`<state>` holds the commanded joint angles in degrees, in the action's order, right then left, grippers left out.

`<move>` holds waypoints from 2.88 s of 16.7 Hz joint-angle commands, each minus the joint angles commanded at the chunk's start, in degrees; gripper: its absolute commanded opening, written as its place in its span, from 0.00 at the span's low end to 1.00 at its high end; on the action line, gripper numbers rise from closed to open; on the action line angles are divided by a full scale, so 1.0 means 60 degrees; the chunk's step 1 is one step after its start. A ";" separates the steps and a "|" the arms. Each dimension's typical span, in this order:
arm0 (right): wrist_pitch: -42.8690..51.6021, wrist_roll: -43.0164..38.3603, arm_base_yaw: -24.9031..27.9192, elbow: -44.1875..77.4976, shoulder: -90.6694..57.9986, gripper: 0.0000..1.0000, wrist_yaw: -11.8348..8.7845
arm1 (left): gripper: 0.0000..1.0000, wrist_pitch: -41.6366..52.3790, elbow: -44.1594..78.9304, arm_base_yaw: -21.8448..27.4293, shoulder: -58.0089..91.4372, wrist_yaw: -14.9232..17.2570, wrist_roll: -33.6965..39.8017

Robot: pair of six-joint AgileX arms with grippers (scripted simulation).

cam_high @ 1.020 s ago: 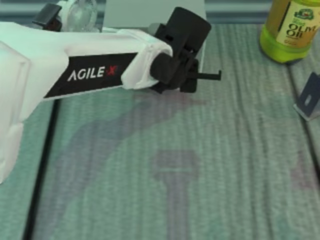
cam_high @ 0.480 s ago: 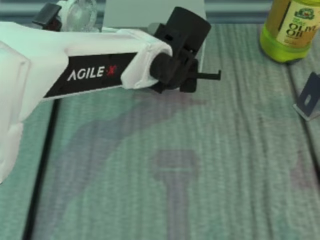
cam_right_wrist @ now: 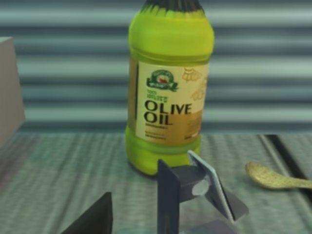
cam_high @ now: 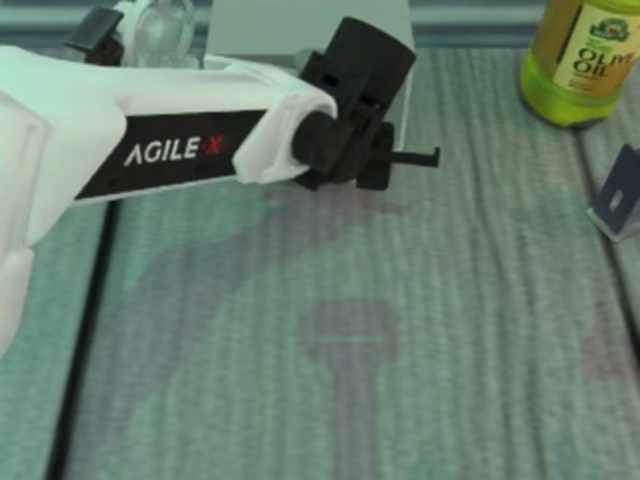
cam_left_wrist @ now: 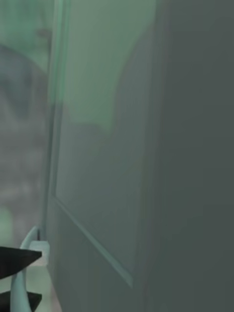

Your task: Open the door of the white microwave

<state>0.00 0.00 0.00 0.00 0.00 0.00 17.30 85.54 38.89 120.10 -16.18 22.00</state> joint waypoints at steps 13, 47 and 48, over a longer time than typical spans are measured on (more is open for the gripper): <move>0.0000 0.0000 0.0000 0.0000 0.0000 1.00 0.0000 | 0.00 0.0000 0.0000 0.0000 0.0000 0.0000 0.0000; 0.0000 0.0000 0.0000 0.0000 0.0000 1.00 0.0000 | 0.00 -0.0236 -0.0394 -0.0058 -0.0244 0.0245 -0.0325; 0.0000 0.0000 0.0000 0.0000 0.0000 1.00 0.0000 | 0.00 -0.0236 -0.0394 -0.0058 -0.0244 0.0245 -0.0325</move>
<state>0.00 0.00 0.00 0.00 0.00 0.00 15.89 83.18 38.55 118.64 -14.71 20.05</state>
